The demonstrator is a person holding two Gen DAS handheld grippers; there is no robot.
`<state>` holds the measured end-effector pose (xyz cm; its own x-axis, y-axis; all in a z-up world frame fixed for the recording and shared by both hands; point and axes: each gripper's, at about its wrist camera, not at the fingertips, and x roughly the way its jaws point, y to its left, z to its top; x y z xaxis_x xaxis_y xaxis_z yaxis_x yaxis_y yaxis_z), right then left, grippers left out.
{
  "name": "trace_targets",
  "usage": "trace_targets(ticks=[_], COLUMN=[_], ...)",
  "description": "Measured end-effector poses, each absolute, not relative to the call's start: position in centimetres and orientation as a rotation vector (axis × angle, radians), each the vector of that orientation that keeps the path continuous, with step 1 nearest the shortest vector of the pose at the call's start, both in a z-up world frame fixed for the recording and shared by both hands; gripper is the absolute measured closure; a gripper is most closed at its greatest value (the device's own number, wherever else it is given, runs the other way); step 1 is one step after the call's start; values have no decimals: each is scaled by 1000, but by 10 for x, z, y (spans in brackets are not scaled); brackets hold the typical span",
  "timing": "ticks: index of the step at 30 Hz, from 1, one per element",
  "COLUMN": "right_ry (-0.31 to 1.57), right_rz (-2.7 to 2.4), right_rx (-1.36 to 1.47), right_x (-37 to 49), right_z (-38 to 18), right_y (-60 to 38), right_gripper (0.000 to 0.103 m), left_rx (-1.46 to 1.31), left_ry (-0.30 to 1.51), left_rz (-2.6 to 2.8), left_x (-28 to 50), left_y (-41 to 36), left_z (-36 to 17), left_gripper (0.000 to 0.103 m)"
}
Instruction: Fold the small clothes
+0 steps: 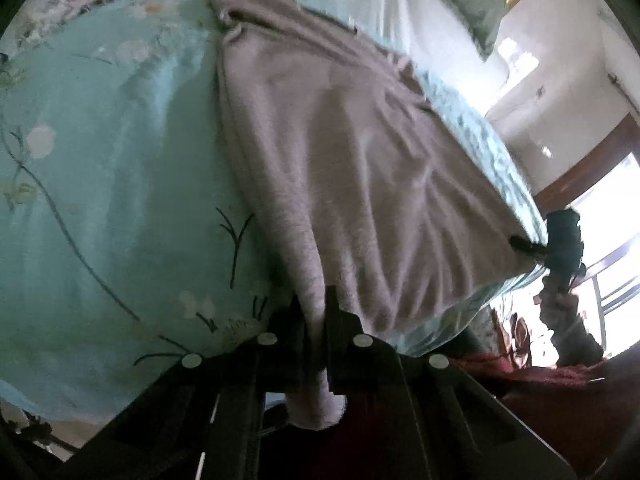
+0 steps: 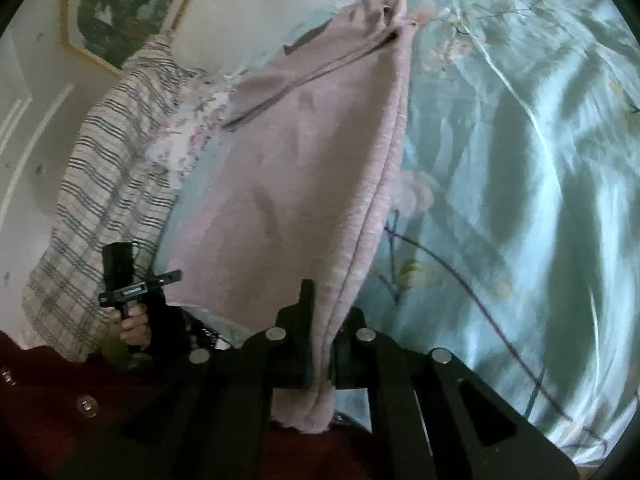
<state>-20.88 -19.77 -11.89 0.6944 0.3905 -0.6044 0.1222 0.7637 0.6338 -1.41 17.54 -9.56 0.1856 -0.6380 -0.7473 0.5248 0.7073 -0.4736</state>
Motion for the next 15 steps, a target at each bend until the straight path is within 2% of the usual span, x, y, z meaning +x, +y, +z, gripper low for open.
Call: trace_targets(ticks=[7, 15], right_ry=[719, 565], right_rz=[196, 187], right_rx=[764, 714], right_x=[-215, -196], right_z=[-108, -52], right_y=[-209, -222], right_gripper=[97, 97], left_rx=[-306, -374], left_ry=[998, 847], left_rz=[-775, -730], left_x=[-10, 23], left_y=[198, 184], left_z=[-71, -28], left_gripper=[98, 98])
